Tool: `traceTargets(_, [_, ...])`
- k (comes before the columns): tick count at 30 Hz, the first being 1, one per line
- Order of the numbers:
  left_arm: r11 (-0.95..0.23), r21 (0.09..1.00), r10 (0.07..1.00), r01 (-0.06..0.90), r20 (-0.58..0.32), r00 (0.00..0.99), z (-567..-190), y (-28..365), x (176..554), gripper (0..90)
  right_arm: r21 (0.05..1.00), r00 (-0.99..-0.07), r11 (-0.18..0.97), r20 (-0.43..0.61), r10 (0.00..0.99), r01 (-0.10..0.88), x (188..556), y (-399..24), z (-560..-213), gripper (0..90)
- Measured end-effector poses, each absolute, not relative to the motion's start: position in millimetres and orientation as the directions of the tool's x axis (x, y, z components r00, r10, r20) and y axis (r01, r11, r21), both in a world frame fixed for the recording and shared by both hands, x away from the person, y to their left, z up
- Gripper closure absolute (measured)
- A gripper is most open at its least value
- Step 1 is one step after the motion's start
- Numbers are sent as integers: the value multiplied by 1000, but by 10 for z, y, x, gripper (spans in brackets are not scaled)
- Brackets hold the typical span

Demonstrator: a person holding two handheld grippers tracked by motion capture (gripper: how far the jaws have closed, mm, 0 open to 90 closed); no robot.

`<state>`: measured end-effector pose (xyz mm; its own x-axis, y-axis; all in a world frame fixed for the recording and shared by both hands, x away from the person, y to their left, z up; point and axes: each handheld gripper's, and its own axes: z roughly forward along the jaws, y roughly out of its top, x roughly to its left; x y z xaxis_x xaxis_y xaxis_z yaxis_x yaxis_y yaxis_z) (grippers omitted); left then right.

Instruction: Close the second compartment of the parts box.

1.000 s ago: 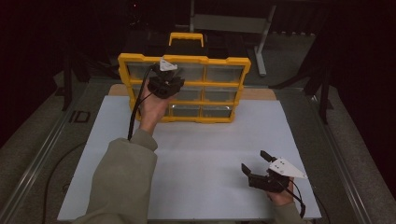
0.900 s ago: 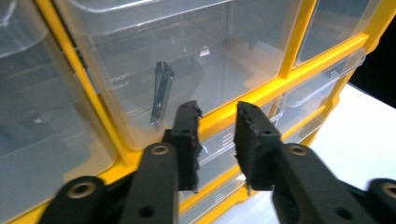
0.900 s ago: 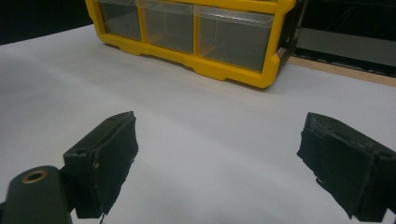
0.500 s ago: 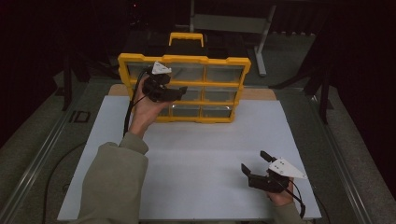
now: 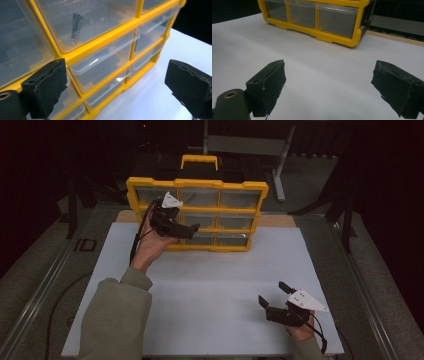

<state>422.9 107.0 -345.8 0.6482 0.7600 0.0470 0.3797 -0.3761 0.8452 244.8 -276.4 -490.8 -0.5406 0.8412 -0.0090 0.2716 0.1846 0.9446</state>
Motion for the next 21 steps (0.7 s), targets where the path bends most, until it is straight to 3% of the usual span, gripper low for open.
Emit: traceTargets(21, [-382, 864, 730, 328, 64, 681, -3718, 1295, 3771, 0, 945, -542, 184, -8, 840, 272, 2442, -2757, -4908, 110])
